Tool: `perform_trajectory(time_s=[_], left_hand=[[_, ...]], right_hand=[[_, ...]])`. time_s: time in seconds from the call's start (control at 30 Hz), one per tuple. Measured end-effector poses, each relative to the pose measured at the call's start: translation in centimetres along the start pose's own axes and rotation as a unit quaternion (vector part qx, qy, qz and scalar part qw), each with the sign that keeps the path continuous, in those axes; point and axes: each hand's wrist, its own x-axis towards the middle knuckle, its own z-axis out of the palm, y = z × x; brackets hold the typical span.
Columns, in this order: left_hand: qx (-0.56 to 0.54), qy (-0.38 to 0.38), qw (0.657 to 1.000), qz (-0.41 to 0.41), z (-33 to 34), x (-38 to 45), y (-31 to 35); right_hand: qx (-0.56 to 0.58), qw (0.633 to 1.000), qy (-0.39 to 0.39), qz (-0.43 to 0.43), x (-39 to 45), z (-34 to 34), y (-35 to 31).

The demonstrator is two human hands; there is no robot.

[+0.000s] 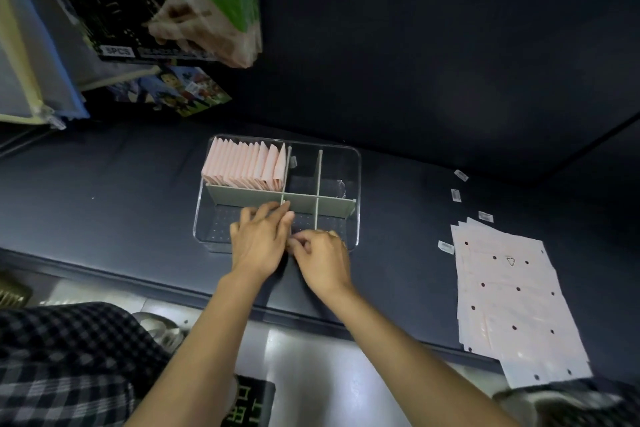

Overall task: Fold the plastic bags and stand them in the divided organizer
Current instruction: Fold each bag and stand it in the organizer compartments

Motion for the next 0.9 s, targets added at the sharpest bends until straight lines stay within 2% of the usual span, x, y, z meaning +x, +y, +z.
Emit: perform_trajectory(time_s=[0.13,0.27,0.4,0.47,0.5,0.57,0.63,0.73,0.83,0.9], left_hand=[[0.015,-0.029,0.999,-0.001,0.2,0.1,0.6],[0.065,-0.031,0.997,0.006,0.0,-0.6,1.8],[0.03,0.085,0.995,0.041,-0.1,-2.5,4.5],[0.009,0.13,0.985,0.113,0.6,-3.9,6.3],[-0.001,0.125,0.98,0.154,1.2,-4.7,7.3],[-0.021,0.048,0.973,0.223,2.7,-6.6,9.2],[-0.014,-0.083,0.961,0.265,4.9,-8.8,10.4],[0.064,-0.224,0.937,0.261,7.9,-11.6,9.7],[0.098,-0.246,0.93,0.256,8.4,-12.5,9.0],[0.073,-0.238,0.936,0.25,8.1,-12.3,9.7]], right_hand=[[0.022,0.999,0.036,-0.022,-2.4,-5.3,6.2],[-0.054,0.996,0.015,0.067,-6.7,-11.6,16.9],[-0.15,0.972,-0.069,0.169,-11.8,-14.9,25.5],[-0.15,0.965,-0.047,0.21,-13.6,-15.2,27.9],[-0.142,0.964,-0.025,0.221,-14.3,-15.0,28.7],[-0.137,0.966,0.015,0.217,-15.1,-14.5,29.8],[-0.142,0.968,0.04,0.201,-15.2,-14.0,30.4],[-0.136,0.969,0.073,0.195,-14.9,-14.2,30.8],[-0.139,0.97,0.106,0.17,-14.6,-14.7,30.1],[-0.125,0.977,0.115,0.127,-14.1,-14.6,28.5]])
